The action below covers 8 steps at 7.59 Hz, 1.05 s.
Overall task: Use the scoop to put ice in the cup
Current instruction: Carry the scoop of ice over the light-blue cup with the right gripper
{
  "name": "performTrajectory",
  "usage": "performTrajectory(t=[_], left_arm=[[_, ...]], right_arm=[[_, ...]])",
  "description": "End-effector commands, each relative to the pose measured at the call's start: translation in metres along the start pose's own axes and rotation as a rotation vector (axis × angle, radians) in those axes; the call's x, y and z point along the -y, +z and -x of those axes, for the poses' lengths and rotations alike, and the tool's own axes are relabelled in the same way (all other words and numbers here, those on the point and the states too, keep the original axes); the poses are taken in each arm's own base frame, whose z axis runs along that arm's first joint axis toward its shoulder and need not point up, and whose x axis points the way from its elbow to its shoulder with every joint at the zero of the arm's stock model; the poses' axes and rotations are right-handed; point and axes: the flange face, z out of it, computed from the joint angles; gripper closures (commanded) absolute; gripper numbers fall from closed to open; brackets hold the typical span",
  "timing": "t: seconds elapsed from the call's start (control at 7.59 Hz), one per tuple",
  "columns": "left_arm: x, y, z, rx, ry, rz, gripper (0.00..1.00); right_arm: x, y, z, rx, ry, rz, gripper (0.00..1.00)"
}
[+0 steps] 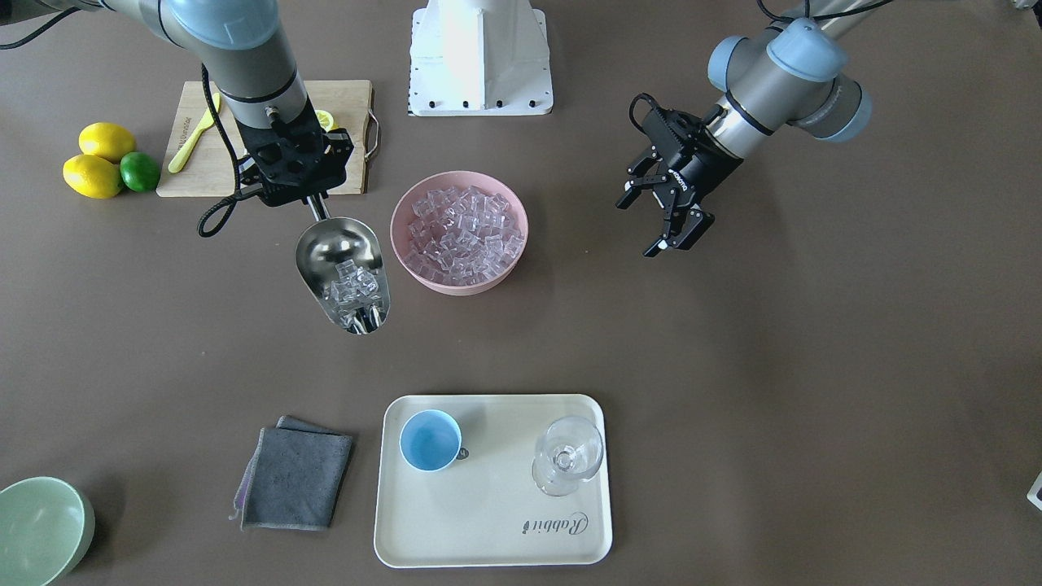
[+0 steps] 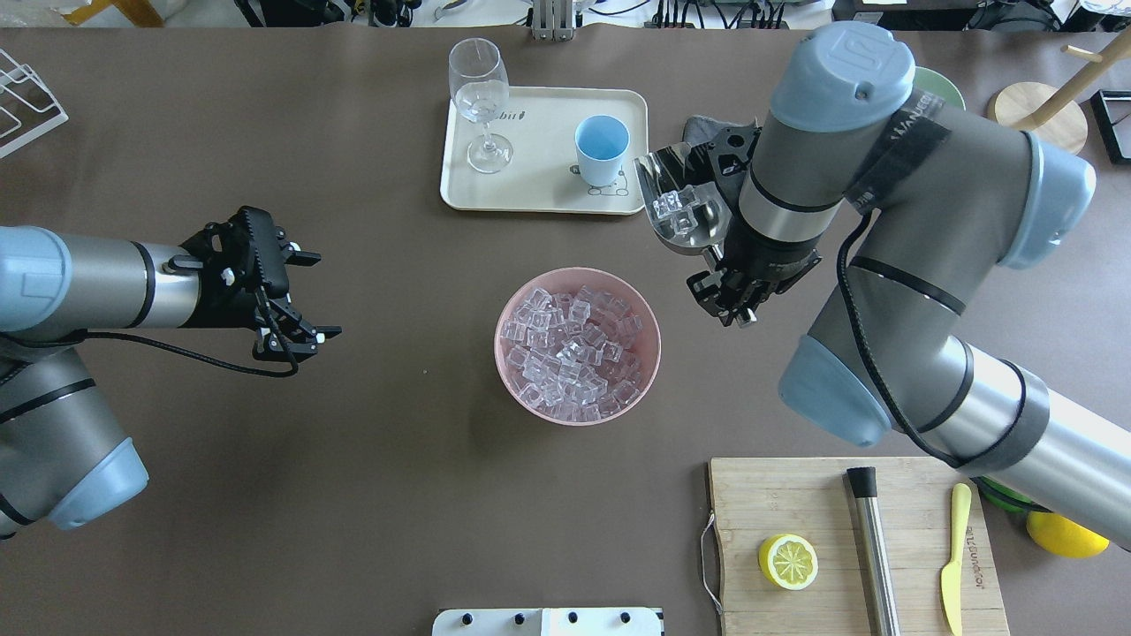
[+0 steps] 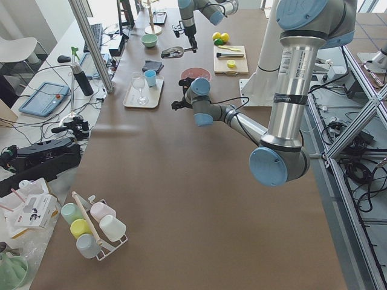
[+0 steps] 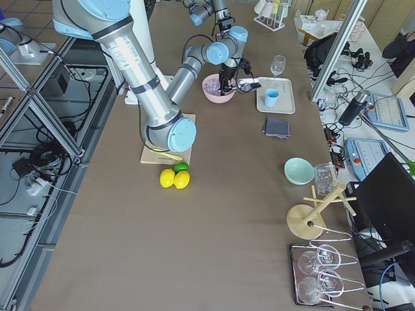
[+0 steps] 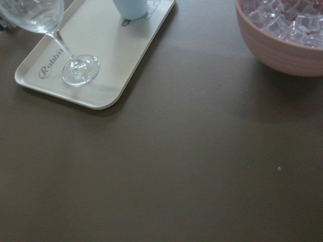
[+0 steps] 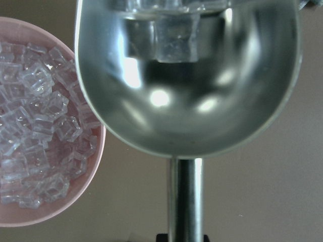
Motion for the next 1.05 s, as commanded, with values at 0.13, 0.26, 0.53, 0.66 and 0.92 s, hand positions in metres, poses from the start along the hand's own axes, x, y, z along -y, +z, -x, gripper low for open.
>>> performTrajectory(t=[0.13,0.26,0.53,0.66,0.92], left_arm=[[-0.059,-0.051,0.075,0.019,-0.212,0.256,0.02],[-0.081,-0.073,0.102,0.04,-0.307,0.329,0.02],[-0.13,-0.113,0.137,0.034,-0.511,0.446,0.02],[-0.15,-0.131,0.15,0.066,-0.576,0.476,0.02],[-0.181,-0.157,0.165,0.084,-0.696,0.528,0.02]], right_arm=[[0.108,-0.014,0.024,0.15,0.131,0.154,1.0],[0.115,-0.009,0.029,0.205,0.163,0.209,1.0],[0.114,-0.009,0.028,0.308,0.23,0.307,1.0],[0.116,-0.015,0.021,0.338,0.258,0.325,1.0],[0.126,-0.021,0.006,0.38,0.299,0.341,1.0]])
